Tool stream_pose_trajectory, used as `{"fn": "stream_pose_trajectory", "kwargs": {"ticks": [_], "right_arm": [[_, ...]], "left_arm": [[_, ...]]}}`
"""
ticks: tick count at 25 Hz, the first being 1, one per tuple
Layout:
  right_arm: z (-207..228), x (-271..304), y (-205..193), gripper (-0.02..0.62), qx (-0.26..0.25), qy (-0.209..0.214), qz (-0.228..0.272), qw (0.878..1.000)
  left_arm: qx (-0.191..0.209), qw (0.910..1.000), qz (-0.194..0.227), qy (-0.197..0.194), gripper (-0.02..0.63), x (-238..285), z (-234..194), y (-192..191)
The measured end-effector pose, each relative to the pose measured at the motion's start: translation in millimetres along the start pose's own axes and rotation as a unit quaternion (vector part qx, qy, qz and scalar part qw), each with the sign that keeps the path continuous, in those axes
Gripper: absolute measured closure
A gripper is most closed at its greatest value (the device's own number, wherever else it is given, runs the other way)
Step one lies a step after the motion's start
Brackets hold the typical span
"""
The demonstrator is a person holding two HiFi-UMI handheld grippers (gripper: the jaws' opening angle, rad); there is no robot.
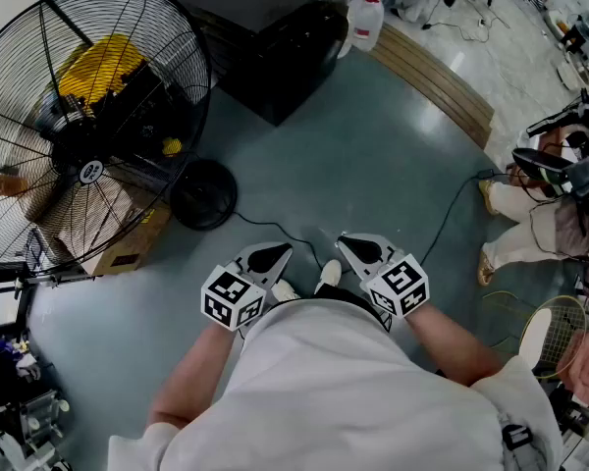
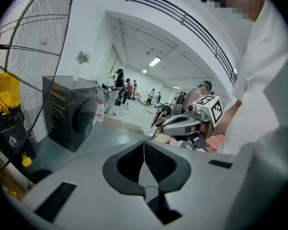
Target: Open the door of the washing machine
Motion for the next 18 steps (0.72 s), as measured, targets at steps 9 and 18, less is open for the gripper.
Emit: {"fn": "stream_pose_trajectory", "kwargs": {"ticks": [9, 18], "right_arm": [[39, -33, -3, 0.589, -0.003, -0.002, 0.017, 1.0], [86, -73, -7, 0.574, 0.0, -0.003, 0.045, 0.999]], "left_arm": [[0.02, 0.9997, 0.006, 0.011, 0.589, 43, 23, 29], [0.031, 0.9987, 0.009, 0.039, 0.588, 95, 46, 60]]}}
Point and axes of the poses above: the fingertips, and each gripper's own axes: x forward along the fingers, z to its right, y out of its top, the point moved 5 cm from there along -x, backward along the fingers, and after that the axes turned 9 degrees about y, right-handed, at the moved point
